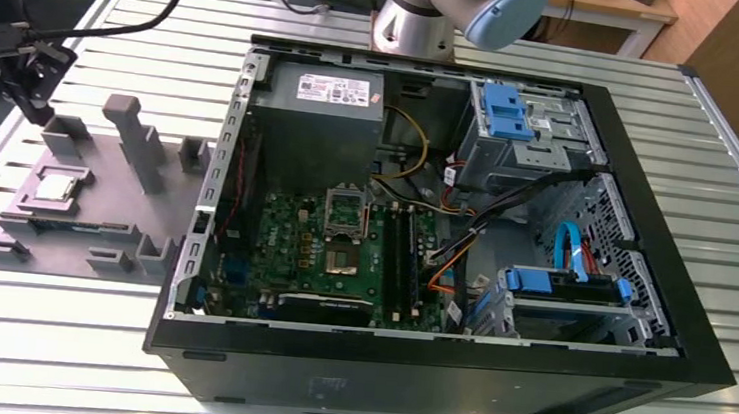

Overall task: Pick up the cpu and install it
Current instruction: 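Reach for the cpu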

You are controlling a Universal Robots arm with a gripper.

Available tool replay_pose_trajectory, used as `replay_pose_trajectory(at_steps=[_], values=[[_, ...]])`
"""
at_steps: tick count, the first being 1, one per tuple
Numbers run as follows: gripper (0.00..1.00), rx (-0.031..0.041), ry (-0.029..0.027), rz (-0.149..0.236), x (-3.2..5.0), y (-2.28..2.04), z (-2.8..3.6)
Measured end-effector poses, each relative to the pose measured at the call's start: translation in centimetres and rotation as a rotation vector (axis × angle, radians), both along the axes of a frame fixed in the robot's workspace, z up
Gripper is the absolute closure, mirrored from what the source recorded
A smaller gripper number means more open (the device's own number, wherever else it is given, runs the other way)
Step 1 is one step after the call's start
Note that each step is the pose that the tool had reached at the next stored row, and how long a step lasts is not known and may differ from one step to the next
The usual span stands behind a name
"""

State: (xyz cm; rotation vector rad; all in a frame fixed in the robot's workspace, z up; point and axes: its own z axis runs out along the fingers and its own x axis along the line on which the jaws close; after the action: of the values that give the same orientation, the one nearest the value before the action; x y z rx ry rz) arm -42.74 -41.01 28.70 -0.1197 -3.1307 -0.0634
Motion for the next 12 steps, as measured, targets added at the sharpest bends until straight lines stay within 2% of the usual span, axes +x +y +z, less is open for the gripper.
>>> replay_pose_trajectory(at_steps=[12], values=[[0.89, 0.0001, -0.0001, 0.0, -1.05, -0.02, -0.75]])
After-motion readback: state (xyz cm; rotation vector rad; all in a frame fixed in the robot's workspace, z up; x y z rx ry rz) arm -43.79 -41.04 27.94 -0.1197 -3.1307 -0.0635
